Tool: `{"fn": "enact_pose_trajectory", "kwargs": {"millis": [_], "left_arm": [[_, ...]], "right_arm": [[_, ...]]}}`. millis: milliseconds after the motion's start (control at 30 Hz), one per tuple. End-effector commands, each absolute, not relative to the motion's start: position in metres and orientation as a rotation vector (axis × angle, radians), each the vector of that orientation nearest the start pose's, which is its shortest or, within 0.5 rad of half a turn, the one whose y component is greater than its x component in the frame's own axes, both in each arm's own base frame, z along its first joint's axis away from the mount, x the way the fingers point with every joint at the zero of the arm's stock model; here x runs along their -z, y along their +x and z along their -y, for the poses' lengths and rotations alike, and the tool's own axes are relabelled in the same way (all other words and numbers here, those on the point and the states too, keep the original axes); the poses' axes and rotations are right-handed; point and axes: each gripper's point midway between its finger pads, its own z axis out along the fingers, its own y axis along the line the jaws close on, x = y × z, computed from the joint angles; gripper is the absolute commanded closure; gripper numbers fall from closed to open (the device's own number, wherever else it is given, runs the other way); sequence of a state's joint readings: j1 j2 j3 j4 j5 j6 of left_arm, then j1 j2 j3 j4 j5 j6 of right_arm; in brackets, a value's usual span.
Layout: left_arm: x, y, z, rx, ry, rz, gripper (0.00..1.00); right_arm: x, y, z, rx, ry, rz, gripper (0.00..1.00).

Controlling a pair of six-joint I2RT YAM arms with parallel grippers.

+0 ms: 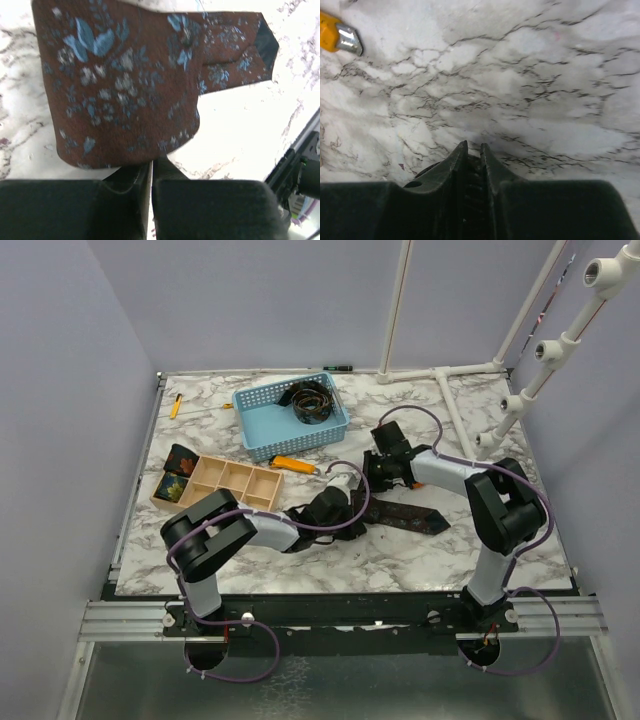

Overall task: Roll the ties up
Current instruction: Roll the tie at the center of the board.

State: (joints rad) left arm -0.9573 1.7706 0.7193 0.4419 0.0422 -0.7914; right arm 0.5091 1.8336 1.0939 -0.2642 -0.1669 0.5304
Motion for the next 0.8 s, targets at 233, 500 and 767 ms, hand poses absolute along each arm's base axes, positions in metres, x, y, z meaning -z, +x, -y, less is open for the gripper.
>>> {"fn": "enact_pose_trajectory", "kwargs": {"millis": [233, 500, 767], "left_arm": [[-0.014, 0.161, 0.330, 0.996, 0.348, -2.498, 0.89], [-0.060, 0.167, 0.279, 0.834, 0.198, -2.399, 0.94], [-0.104, 0.184, 0.243, 0.767, 0.025, -2.230, 0.92]], "right_arm": [[-0.102, 0.384, -0.214, -0.481, 0.123, -2.489, 0.67], [-0.068, 0.374, -0.236, -0.610, -0.001, -2.596, 0.70], [-0.033, 0.348, -0.249, -0.682, -0.055, -2.686, 0.70]]}}
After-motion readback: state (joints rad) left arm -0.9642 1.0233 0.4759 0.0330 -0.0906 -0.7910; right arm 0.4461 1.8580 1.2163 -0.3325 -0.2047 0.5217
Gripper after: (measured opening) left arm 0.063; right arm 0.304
